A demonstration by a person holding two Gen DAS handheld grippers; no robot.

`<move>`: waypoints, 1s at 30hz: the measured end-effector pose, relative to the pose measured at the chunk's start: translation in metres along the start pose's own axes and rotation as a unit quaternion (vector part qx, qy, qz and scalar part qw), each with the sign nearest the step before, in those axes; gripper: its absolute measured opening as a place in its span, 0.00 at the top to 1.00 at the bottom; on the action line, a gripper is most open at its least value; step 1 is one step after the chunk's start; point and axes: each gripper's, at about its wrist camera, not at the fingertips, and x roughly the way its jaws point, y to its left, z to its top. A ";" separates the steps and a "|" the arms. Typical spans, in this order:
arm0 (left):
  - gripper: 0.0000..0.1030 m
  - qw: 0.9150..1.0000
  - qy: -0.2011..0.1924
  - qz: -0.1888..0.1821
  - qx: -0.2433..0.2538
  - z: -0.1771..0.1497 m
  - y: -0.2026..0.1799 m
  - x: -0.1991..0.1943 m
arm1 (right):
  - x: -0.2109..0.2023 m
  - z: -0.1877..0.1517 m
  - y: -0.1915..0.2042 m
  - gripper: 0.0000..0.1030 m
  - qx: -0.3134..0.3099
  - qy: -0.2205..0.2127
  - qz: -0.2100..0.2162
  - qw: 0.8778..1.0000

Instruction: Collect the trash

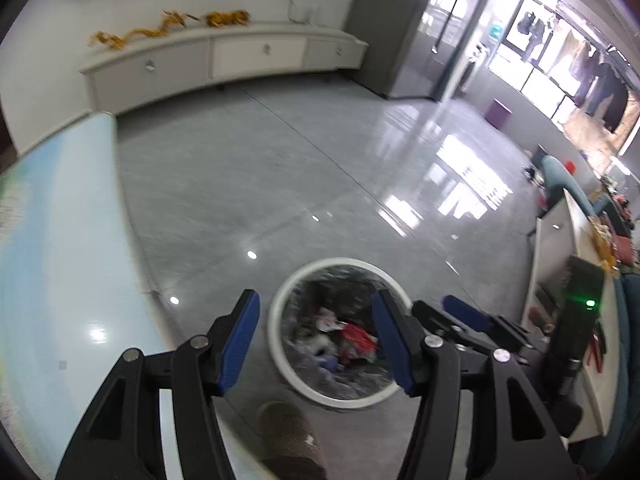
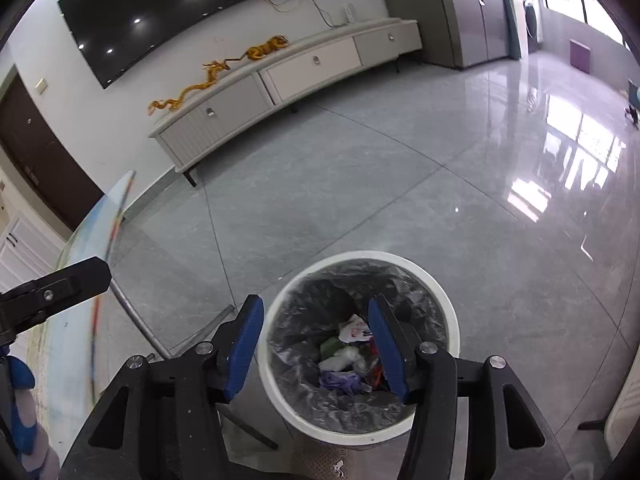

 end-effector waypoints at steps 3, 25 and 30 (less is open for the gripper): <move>0.45 0.999 -0.027 0.042 -0.005 -0.006 0.015 -0.022 | -0.013 0.000 0.024 0.45 -0.020 -0.016 0.007 1.000; 0.43 0.957 -0.171 0.223 -0.068 -0.054 0.096 -0.150 | -0.080 -0.014 0.155 0.05 -0.127 -0.102 0.029 0.986; 0.26 0.945 -0.193 0.250 -0.083 -0.065 0.112 -0.167 | -0.083 -0.016 0.174 0.00 -0.142 -0.118 0.023 0.983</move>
